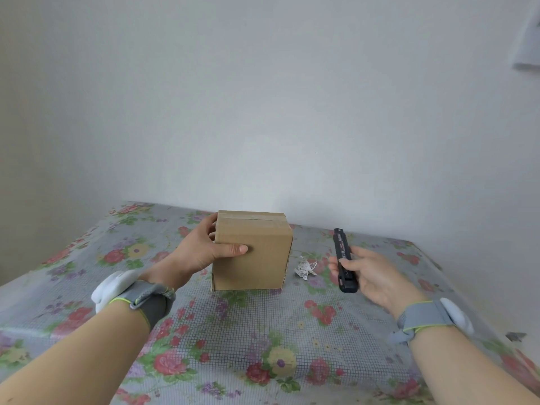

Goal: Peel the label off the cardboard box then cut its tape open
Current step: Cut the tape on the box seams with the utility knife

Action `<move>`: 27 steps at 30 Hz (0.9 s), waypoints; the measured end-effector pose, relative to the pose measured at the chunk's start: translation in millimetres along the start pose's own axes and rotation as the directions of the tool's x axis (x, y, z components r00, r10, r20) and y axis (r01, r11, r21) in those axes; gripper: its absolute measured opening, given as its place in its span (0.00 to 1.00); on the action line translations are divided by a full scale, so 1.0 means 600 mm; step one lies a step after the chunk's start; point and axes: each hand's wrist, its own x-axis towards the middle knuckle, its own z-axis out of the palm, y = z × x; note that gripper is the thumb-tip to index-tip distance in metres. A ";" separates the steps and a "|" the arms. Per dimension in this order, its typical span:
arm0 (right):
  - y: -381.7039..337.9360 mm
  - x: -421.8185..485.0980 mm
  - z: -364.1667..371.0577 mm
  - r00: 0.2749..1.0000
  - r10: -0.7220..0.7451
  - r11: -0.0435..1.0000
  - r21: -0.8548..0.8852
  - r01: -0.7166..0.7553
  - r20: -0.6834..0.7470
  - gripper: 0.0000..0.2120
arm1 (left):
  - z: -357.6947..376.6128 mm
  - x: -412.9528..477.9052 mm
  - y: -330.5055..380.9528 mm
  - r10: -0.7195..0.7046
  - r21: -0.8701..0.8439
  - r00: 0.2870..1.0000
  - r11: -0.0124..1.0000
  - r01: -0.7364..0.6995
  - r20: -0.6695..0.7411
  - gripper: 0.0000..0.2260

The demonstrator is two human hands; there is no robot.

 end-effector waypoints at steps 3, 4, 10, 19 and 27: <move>0.006 0.002 0.001 0.999 -0.053 0.999 0.001 0.053 -0.008 0.26 | 0.000 0.000 0.001 -0.004 0.009 1.000 1.000 0.004 -0.004 0.46; 0.006 0.002 0.001 0.997 -0.074 0.997 -0.006 0.074 -0.009 0.26 | 0.000 0.000 0.002 -0.004 0.011 1.000 1.000 0.004 -0.002 0.46; 0.006 -0.004 0.008 0.978 -0.202 0.975 -0.105 0.197 -0.043 0.19 | -0.002 0.001 0.002 -0.031 0.051 0.999 0.998 0.031 -0.011 0.45; -0.008 -0.012 0.018 0.957 -0.288 0.913 -0.305 0.272 -0.008 0.19 | 0.003 0.001 0.018 0.032 0.146 0.999 0.989 -0.026 -0.036 0.45; -0.046 -0.036 0.075 0.744 -0.639 0.450 -0.688 0.569 0.197 0.08 | 0.019 -0.004 0.068 0.273 0.431 0.962 0.871 -0.237 -0.022 0.38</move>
